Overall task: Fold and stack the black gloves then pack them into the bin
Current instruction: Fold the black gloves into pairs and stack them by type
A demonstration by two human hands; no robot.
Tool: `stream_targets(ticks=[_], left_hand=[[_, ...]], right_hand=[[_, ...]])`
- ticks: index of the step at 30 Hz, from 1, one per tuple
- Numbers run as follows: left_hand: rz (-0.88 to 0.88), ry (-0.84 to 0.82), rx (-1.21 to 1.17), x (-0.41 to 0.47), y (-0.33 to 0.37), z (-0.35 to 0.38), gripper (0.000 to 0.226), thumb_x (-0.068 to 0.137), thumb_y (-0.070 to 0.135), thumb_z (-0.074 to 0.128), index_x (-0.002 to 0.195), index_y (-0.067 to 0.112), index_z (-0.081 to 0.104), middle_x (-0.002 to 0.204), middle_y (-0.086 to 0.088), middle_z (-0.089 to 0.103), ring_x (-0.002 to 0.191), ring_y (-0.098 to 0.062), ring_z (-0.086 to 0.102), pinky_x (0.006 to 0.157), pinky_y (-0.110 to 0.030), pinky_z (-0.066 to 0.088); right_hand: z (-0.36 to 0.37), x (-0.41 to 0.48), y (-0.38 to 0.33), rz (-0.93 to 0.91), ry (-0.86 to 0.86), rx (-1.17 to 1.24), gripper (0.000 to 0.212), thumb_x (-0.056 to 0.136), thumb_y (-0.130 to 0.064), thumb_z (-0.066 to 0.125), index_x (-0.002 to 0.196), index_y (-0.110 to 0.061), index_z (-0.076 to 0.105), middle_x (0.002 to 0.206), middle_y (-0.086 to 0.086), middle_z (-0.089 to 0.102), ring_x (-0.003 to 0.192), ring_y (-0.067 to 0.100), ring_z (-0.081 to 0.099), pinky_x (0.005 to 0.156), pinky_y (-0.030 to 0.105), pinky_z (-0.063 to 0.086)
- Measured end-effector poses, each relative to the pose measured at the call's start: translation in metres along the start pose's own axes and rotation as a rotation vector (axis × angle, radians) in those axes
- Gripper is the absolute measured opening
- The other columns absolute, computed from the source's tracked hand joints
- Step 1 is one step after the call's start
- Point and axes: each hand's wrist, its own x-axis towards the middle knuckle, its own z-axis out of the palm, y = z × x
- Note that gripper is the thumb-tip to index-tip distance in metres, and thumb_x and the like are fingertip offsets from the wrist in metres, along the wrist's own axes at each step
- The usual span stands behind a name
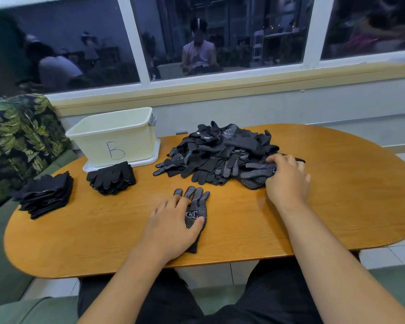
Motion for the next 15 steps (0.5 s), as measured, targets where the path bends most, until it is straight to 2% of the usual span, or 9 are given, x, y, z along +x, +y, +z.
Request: stream_targets(ticks=[3,4,6,8,10,12,15], left_hand=[[-0.008,0.031,0.012,0.003,-0.003,-0.004,0.069,0.096,0.078,0.037,0.151,0.036,0.042,0.154,0.011,0.043,0.143,-0.017,0.038,0.119,-0.043,0.036],[0.021,0.042,0.005,0.006,-0.004,-0.004,0.069,0.098,0.077,0.036,0.154,0.038,0.039,0.159,0.011,0.038,0.150,-0.017,0.032,0.123,-0.045,0.031],[0.113,0.002,-0.027,0.012,-0.007,-0.001,0.065,0.104,0.072,0.032,0.162,0.044,0.028,0.172,0.016,0.019,0.163,-0.014,0.007,0.131,-0.049,0.015],[0.178,-0.110,-0.063,0.019,-0.009,0.002,0.061,0.109,0.066,0.026,0.166,0.049,0.015,0.177,0.020,0.003,0.163,-0.007,-0.010,0.133,-0.047,0.003],[0.172,-0.184,-0.046,0.024,-0.010,0.004,0.061,0.110,0.065,0.021,0.167,0.050,0.007,0.177,0.018,-0.003,0.162,-0.007,-0.012,0.133,-0.047,0.000],[0.117,-0.215,-0.011,0.029,-0.015,0.004,0.064,0.108,0.068,0.017,0.167,0.049,0.000,0.177,0.014,-0.008,0.163,-0.010,-0.014,0.133,-0.048,-0.002],[0.036,-0.221,0.027,0.034,-0.026,0.004,0.068,0.106,0.072,0.013,0.167,0.048,-0.006,0.177,0.010,-0.012,0.163,-0.017,-0.016,0.133,-0.052,-0.003]], right_hand=[[0.004,-0.004,-0.004,-0.140,0.006,0.009,0.061,0.074,0.003,0.067,0.119,-0.038,0.069,0.128,-0.009,0.062,0.131,0.024,0.046,0.122,0.049,0.024],[0.005,-0.005,-0.005,-0.188,0.002,0.026,0.059,0.075,0.003,0.066,0.117,-0.038,0.071,0.127,-0.011,0.063,0.133,0.023,0.045,0.127,0.050,0.018],[0.007,-0.006,-0.008,-0.294,-0.045,0.065,0.052,0.080,0.000,0.064,0.114,-0.038,0.074,0.126,-0.015,0.064,0.135,0.019,0.046,0.130,0.052,0.015],[0.010,-0.008,-0.009,-0.395,-0.159,0.118,0.041,0.089,-0.008,0.061,0.114,-0.037,0.075,0.127,-0.017,0.065,0.134,0.017,0.048,0.126,0.050,0.025],[0.011,-0.009,-0.008,-0.416,-0.258,0.103,0.028,0.097,-0.022,0.062,0.117,-0.037,0.075,0.130,-0.017,0.065,0.132,0.017,0.050,0.119,0.048,0.034],[0.011,-0.008,-0.006,-0.359,-0.262,0.030,0.024,0.099,-0.030,0.065,0.120,-0.038,0.073,0.132,-0.015,0.065,0.130,0.018,0.051,0.112,0.048,0.040],[0.009,-0.006,-0.001,-0.207,-0.191,-0.036,0.021,0.100,-0.027,0.065,0.116,-0.037,0.074,0.129,-0.009,0.067,0.126,0.025,0.055,0.105,0.049,0.045]])
